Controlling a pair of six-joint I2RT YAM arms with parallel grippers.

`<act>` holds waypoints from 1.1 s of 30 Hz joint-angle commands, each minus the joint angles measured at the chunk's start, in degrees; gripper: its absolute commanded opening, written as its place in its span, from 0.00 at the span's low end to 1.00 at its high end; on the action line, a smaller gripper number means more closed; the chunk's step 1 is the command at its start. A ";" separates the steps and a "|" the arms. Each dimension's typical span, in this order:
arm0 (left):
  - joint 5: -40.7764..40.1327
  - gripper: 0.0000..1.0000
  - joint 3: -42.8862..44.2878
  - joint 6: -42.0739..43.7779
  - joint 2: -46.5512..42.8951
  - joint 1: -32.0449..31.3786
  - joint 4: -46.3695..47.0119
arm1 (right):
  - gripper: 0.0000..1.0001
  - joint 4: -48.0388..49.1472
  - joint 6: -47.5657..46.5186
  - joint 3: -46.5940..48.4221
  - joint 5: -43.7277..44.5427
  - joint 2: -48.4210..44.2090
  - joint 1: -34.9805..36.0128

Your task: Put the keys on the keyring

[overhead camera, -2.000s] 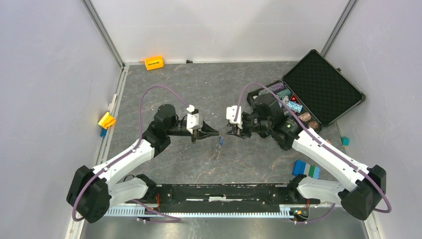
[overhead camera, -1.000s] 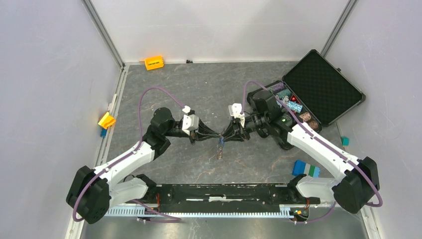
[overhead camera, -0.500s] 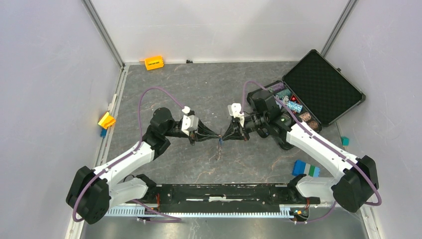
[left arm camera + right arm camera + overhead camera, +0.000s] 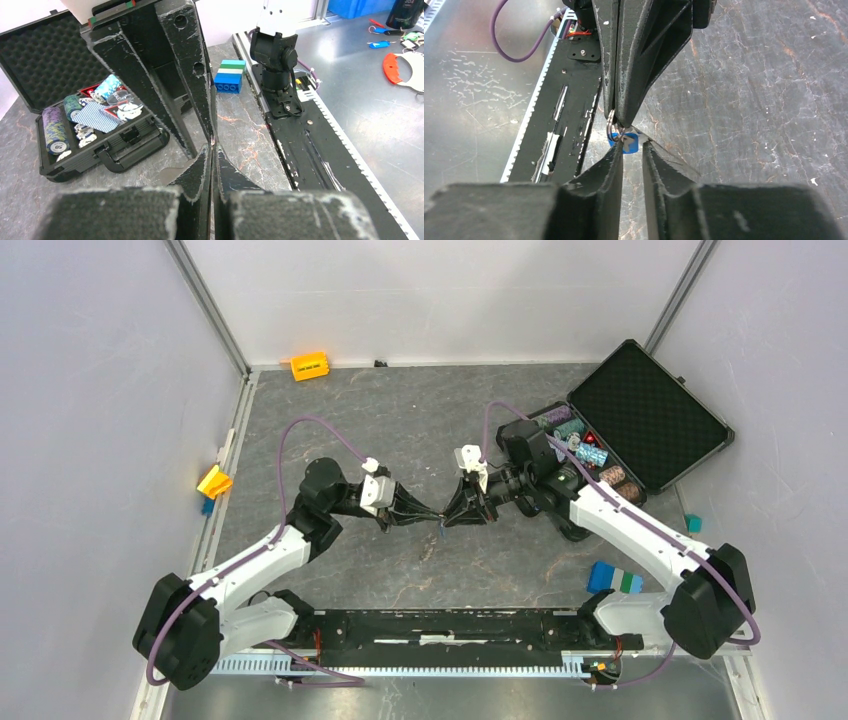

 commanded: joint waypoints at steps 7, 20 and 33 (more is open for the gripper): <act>0.37 0.02 -1.35 -6.49 -0.03 -0.03 9.10 | 0.44 -1.32 -6.96 -0.21 3.09 -6.67 -0.18; -3.62 0.02 -1.73 -12.20 1.17 0.05 11.31 | 0.41 4.02 -8.29 -3.23 3.96 -10.23 -0.18; -5.19 0.02 -2.95 -13.45 2.03 -0.02 13.25 | 0.35 17.57 0.99 -9.92 3.78 -11.90 -0.19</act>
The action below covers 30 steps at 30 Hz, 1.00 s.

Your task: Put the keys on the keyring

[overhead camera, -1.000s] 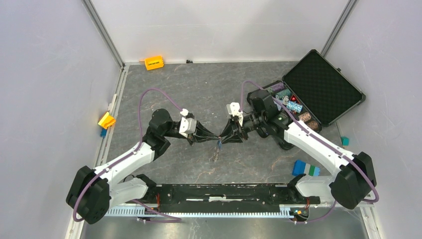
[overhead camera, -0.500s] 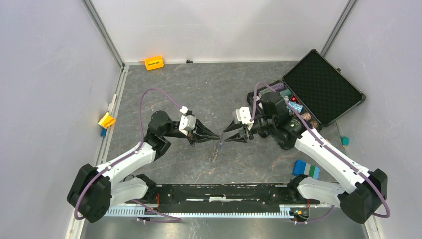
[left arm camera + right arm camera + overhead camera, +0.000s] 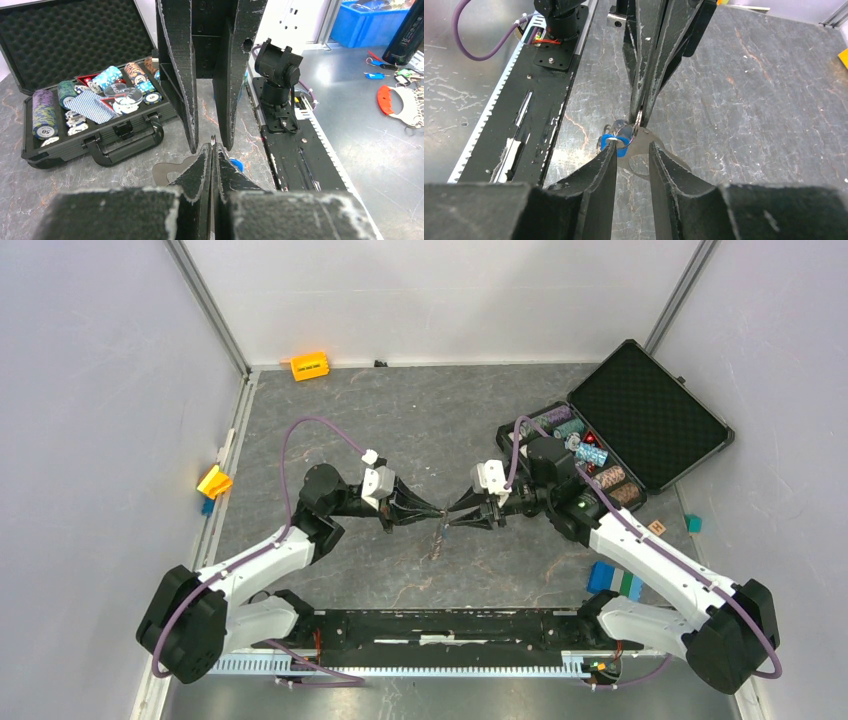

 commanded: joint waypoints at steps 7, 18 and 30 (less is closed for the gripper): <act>-0.88 0.02 -0.16 -1.01 -0.15 0.02 2.64 | 0.36 5.62 3.75 0.17 0.20 -1.34 -0.18; -1.21 0.02 -0.26 -1.27 -0.29 -0.01 2.95 | 0.25 9.37 7.29 -0.70 -0.42 0.93 -0.18; -1.33 0.02 -0.25 -1.71 -0.24 -0.02 3.21 | 0.25 10.67 8.46 -1.77 -0.68 1.43 -0.20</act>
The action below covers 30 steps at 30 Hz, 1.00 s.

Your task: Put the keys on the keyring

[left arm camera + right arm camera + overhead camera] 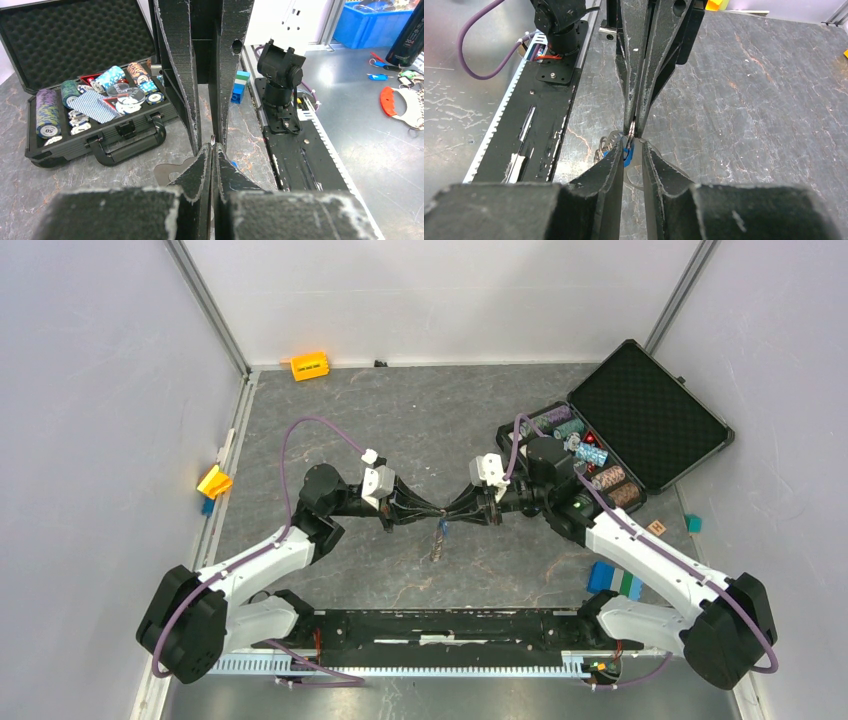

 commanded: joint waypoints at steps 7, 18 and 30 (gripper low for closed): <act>-0.60 0.02 -0.14 -1.78 -0.33 0.04 3.13 | 0.23 3.13 1.88 -0.30 -0.68 0.26 -0.24; -0.42 0.02 -0.15 -2.04 -0.26 0.05 3.65 | 0.18 4.03 2.59 -0.82 -0.55 0.39 -0.17; 0.38 0.03 0.38 1.40 -0.68 0.04 1.03 | 0.00 -2.45 -3.62 1.35 3.18 -1.38 -0.13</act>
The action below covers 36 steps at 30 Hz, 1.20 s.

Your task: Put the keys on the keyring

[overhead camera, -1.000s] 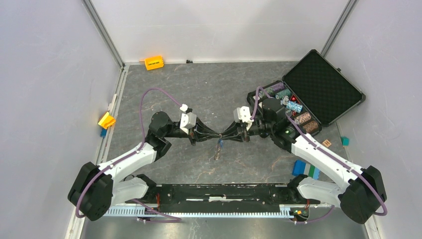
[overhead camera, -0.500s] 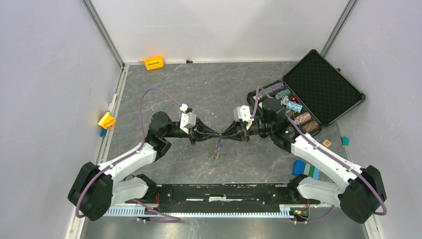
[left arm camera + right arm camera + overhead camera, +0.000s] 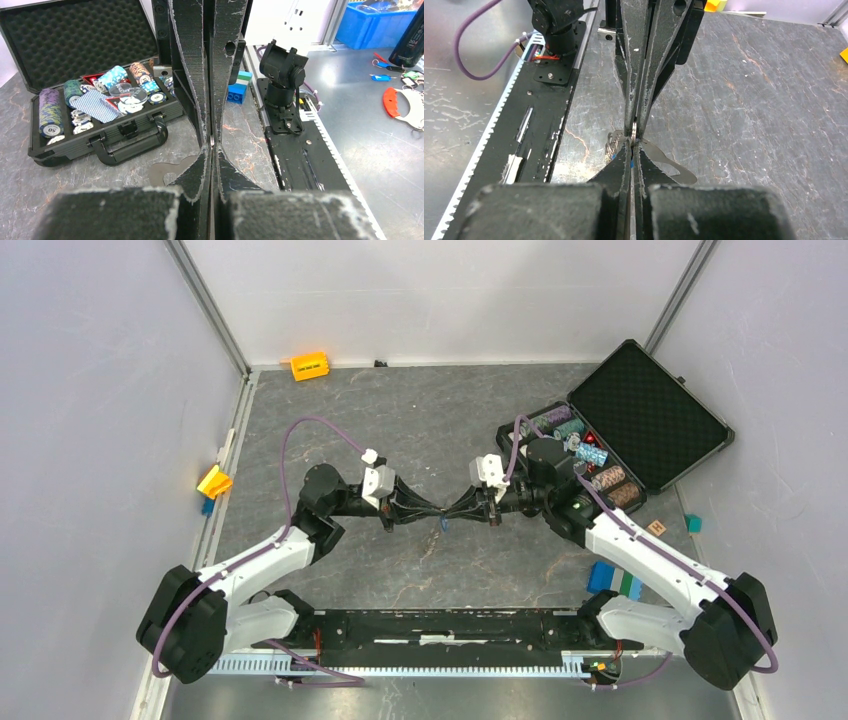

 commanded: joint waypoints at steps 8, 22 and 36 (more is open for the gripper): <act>-0.53 0.33 6.92 16.84 -2.26 0.05 -20.96 | 0.00 -17.84 -15.14 7.23 12.42 -1.58 2.10; -4.07 0.82 15.12 37.95 -5.30 -0.07 -48.25 | 0.00 -29.80 -19.36 16.73 26.68 2.42 9.04; -3.72 0.50 13.60 30.15 -0.91 -1.99 -37.97 | 0.00 -32.13 -19.88 20.39 32.40 5.47 13.53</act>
